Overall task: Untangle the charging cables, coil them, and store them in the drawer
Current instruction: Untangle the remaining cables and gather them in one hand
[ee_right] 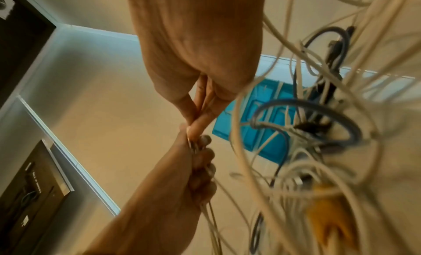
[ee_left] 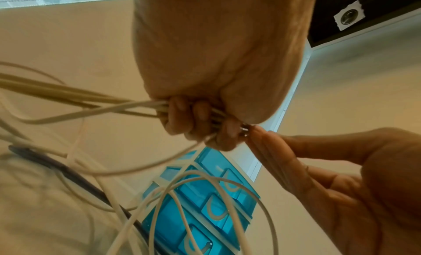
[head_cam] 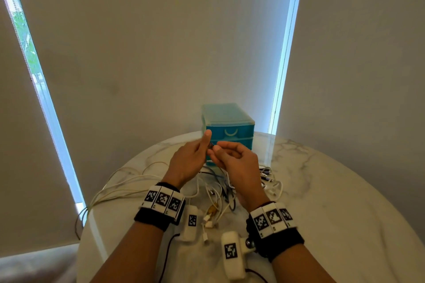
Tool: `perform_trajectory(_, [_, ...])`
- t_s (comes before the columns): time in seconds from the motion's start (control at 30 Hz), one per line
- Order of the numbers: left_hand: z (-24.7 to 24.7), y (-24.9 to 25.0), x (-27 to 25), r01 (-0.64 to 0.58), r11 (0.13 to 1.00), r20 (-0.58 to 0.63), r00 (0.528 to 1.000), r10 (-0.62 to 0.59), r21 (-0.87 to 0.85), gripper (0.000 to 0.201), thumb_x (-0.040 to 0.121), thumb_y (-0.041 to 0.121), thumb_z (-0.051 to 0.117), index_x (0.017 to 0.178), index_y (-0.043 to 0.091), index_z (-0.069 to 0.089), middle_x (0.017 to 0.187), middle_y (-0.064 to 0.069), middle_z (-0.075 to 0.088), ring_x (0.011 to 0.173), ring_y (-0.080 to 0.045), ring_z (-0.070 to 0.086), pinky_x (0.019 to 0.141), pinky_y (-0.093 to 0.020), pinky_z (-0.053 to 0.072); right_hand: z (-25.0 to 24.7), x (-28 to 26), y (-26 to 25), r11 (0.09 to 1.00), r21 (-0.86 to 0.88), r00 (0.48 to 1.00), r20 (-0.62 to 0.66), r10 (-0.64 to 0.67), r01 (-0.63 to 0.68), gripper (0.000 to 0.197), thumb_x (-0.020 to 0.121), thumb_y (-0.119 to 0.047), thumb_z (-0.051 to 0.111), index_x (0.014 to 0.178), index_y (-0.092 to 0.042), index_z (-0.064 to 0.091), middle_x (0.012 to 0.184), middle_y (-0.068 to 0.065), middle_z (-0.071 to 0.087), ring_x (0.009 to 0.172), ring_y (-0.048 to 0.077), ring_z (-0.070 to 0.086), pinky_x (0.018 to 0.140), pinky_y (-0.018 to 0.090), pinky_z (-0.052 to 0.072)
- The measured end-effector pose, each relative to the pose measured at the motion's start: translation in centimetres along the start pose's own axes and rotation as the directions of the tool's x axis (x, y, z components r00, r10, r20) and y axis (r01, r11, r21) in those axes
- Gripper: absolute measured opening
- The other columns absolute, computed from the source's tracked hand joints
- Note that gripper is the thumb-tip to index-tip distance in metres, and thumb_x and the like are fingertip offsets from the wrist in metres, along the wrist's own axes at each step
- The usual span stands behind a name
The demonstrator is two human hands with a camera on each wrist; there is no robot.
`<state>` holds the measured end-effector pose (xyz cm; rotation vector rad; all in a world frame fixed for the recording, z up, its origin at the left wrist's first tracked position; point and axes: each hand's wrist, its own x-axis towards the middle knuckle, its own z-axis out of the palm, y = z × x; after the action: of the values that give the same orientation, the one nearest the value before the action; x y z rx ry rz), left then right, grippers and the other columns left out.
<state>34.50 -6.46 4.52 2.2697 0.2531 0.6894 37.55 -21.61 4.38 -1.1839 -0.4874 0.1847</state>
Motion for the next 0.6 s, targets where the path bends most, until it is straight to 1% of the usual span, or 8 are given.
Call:
perform_trajectory(0.1, [-0.6,0.5,-0.3,0.0,0.999,-0.152,0.988,-0.006,-0.039,0.065,0.108,0.073,0.015,0.069,0.033,0.049,0.064,0.012,0.053,0.067,-0.009,0.052,0.065,-0.032,0.036,-1.3,0.6,-2.1,0.965,-0.252,0.992,0.08,0.096,-0.073,0.02,0.098,-0.019,0.079,0.115,-0.011,0.073,0.109,0.007,0.083,0.101,0.017,0.081,0.092,0.033,0.065])
perform_trajectory(0.17, [-1.1,0.6,-0.4,-0.003,0.991,-0.211,0.977,-0.026,-0.137,0.065,0.105,0.077,0.014,0.07,0.03,0.044,0.064,0.011,0.048,0.065,-0.011,0.047,0.065,-0.034,0.035,-3.2,1.0,-3.7,0.807,-0.59,0.959,0.229,0.166,0.001,0.029,0.093,-0.044,0.082,0.115,-0.026,0.074,0.113,-0.007,0.081,0.105,0.01,0.076,0.091,0.03,0.061])
perform_trajectory(0.27, [-1.2,0.9,-0.4,0.047,0.973,-0.212,0.973,-0.096,-0.226,0.069,0.098,0.085,0.024,0.076,0.023,0.044,0.069,0.007,0.049,0.068,-0.015,0.046,0.066,-0.036,0.038,-6.2,0.8,-5.2,0.472,-0.849,0.751,0.469,0.465,0.238,0.048,0.08,-0.063,0.086,0.122,-0.045,0.072,0.131,-0.024,0.067,0.123,0.001,0.06,0.098,0.025,0.046])
perform_trajectory(0.3, [-1.2,0.8,-0.3,0.059,0.971,-0.211,0.971,-0.109,-0.23,0.068,0.095,0.087,0.032,0.076,0.022,0.043,0.068,0.007,0.047,0.067,-0.016,0.045,0.065,-0.037,0.038,-6.8,0.7,-5.2,0.418,-0.854,0.69,0.504,0.52,0.309,0.045,0.079,-0.059,0.088,0.12,-0.046,0.074,0.135,-0.026,0.065,0.126,-0.001,0.057,0.1,0.022,0.042])
perform_trajectory(0.33, [-1.1,0.8,-0.3,0.065,0.97,-0.204,0.972,-0.114,-0.235,0.067,0.092,0.087,0.04,0.075,0.023,0.042,0.066,0.008,0.045,0.065,-0.015,0.043,0.065,-0.036,0.038,-7.3,0.5,-5.0,0.423,-0.837,0.674,0.536,0.508,0.348,0.037,0.08,-0.053,0.089,0.114,-0.045,0.078,0.134,-0.026,0.066,0.126,-0.003,0.057,0.099,0.018,0.04])
perform_trajectory(0.4, [-1.1,0.6,-0.4,0.055,0.963,-0.17,0.98,-0.103,-0.264,0.068,0.087,0.089,0.053,0.072,0.024,0.042,0.062,0.01,0.044,0.062,-0.013,0.04,0.064,-0.035,0.039,-7.8,0.4,-4.3,0.56,-0.762,0.756,0.565,0.33,0.326,0.017,0.084,-0.041,0.089,0.099,-0.035,0.084,0.118,-0.02,0.076,0.114,-0.003,0.066,0.099,0.019,0.048])
perform_trajectory(0.5, [-1.0,0.6,-0.6,0.041,0.954,-0.048,0.997,-0.058,-0.298,0.069,0.089,0.083,0.058,0.071,0.017,0.055,0.063,0.002,0.057,0.061,-0.01,0.048,0.066,-0.029,0.041,-7.6,0.7,-3.1,0.808,-0.552,0.951,0.306,-0.035,0.207,0.01,0.093,-0.032,0.083,0.097,-0.024,0.085,0.094,-0.008,0.082,0.091,0.006,0.077,0.081,0.021,0.06])
perform_trajectory(0.6, [-1.0,1.7,-1.1,0.041,0.949,0.072,0.997,-0.019,-0.314,0.05,0.096,0.068,0.06,0.087,0.023,0.08,0.081,0.016,0.08,0.075,0.006,0.071,0.066,-0.004,0.046,-7.4,0.9,-2.1,0.908,-0.389,0.987,0.023,-0.157,0.154,0.019,0.095,-0.04,0.081,0.1,-0.021,0.083,0.088,0.0,0.081,0.08,0.015,0.076,0.072,0.024,0.059])
